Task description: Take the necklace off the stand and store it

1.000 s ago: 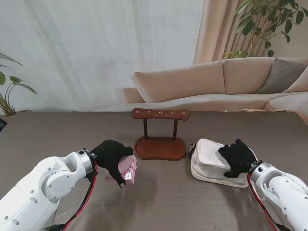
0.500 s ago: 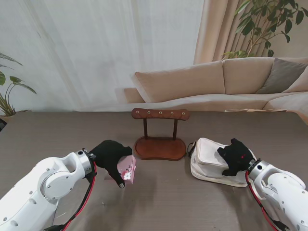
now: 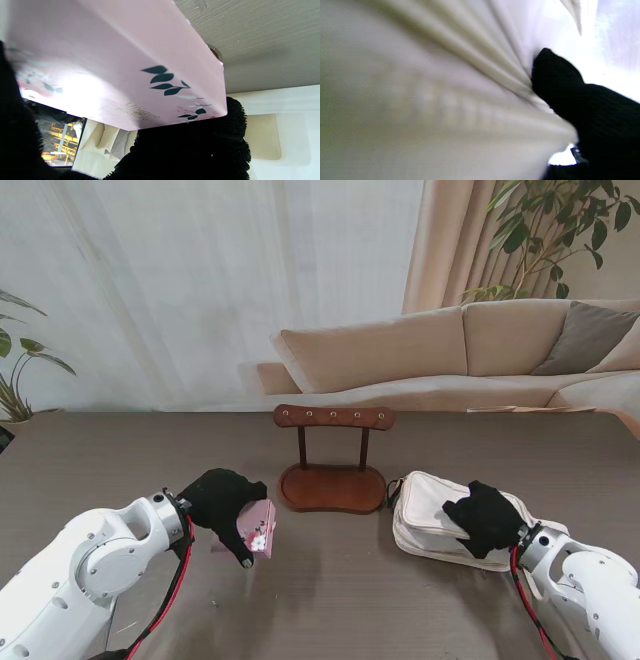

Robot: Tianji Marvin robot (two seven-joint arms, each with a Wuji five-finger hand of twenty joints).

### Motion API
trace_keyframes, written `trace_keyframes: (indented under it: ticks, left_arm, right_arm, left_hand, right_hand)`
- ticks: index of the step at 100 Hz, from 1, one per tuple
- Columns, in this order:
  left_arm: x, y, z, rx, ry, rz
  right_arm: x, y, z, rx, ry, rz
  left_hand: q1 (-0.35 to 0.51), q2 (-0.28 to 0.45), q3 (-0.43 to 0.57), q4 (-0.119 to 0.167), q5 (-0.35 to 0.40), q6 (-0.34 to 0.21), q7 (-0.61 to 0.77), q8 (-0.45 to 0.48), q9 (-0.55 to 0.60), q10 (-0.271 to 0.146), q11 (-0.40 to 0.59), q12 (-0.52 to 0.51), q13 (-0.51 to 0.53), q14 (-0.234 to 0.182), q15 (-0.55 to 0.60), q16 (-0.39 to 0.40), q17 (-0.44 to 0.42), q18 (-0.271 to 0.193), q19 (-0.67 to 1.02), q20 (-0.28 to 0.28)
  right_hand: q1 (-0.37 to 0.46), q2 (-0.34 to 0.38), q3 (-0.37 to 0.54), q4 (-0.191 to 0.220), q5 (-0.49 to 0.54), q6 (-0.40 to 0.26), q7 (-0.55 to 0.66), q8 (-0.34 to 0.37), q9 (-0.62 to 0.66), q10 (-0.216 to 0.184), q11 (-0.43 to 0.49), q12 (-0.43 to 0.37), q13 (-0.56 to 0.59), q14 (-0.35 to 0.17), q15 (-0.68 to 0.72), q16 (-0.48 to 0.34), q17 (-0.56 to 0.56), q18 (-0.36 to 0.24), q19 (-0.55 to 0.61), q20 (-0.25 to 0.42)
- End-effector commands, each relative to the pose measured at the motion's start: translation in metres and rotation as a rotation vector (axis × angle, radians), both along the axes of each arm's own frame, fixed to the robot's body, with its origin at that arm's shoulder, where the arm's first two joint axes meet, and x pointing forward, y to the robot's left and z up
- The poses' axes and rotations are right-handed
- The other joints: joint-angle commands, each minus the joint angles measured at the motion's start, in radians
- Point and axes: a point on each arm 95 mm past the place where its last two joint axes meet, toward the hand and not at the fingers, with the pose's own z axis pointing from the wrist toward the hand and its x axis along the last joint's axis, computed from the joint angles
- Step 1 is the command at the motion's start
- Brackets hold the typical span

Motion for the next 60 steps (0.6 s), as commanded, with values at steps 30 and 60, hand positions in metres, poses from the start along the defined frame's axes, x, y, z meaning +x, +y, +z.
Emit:
trace_keyframes:
  ticks: [30,60]
  left_arm:
    - [-0.004,0.004,0.003,0.009,-0.004,0.009]
    - [-0.003,0.004,0.004,0.006,-0.007,0.011]
  right_arm:
    - [-0.024,0.033,-0.008,0.053,0.067,0.092]
    - [-0.019,0.028,0.002,0.071,0.059,0.04]
  left_hand:
    - [0.49,0.167,0.553,0.082,0.098,-0.188,0.455,0.059,0.068,-0.094,0.078,0.042,0.047,-0.01,0.09,0.031,0.002,-0.072,0.026,0.015]
    - [0.49,0.167,0.552,0.082,0.098,-0.188,0.455,0.06,0.069,-0.093,0.078,0.042,0.047,-0.009,0.09,0.031,0.003,-0.072,0.026,0.015]
  right_hand:
    - [0.101,0.069,0.197,0.086,0.094,-0.523,0.395,0.054,0.079,-0.152,0.087,0.035,0.016,-0.101,0.011,0.005,0.191,-0.013,0.023,0.041]
    - [0.122,0.12,0.16,0.086,0.098,-0.535,0.416,0.134,0.073,-0.144,0.166,0.128,0.016,-0.143,0.21,0.111,0.262,-0.014,0.083,0.106]
